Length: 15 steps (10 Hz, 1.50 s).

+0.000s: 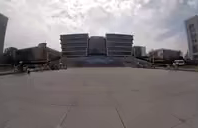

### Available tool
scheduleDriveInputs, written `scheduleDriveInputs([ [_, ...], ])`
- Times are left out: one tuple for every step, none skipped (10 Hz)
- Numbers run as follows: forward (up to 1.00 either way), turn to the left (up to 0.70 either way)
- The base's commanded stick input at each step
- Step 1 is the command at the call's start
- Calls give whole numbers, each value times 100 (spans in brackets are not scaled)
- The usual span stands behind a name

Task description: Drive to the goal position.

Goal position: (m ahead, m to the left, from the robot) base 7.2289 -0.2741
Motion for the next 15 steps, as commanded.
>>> scheduleDriveInputs([
  [67, 0],
  [67, 0],
  [67, 0],
  [67, 0],
  [67, 0],
  [67, 0],
  [67, 0],
  [67, 0],
  [67, 0],
  [67, 0],
  [67, 0],
  [67, 0],
  [67, 0],
  [67, 0],
  [67, 0],
])
